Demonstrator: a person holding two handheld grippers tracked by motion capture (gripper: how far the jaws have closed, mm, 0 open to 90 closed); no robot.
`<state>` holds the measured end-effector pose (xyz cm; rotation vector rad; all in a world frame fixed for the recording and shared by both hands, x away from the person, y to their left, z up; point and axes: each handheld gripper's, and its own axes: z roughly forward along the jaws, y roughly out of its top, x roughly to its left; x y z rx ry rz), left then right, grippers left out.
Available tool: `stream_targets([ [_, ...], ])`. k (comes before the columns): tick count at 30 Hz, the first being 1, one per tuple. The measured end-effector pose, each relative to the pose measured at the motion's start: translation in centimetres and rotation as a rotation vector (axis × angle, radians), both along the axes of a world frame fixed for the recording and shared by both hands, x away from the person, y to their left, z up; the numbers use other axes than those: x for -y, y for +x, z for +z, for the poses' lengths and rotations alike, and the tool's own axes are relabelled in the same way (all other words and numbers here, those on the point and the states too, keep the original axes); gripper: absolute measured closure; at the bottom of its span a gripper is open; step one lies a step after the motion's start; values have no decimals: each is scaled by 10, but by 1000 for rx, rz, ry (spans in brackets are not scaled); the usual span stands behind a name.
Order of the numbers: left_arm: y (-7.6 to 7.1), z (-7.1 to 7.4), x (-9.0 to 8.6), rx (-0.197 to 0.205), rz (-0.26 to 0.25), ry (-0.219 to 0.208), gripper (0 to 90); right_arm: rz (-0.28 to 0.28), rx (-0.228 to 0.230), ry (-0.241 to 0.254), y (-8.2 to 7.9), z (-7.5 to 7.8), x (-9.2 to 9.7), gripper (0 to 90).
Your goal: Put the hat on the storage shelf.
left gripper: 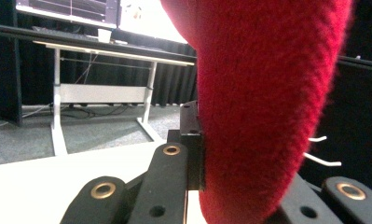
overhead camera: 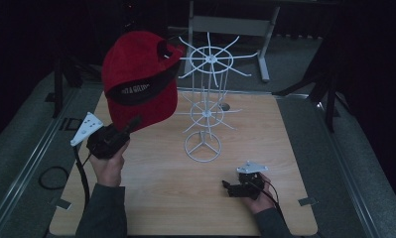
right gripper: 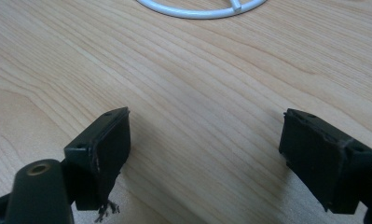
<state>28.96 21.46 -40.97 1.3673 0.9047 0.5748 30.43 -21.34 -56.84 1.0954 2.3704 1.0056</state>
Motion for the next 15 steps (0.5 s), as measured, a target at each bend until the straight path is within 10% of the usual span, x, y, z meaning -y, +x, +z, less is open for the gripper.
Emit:
stream_targets([
  [15,-4,-25,3,-40,6,34,843,0,3,2,0,0,0,163],
])
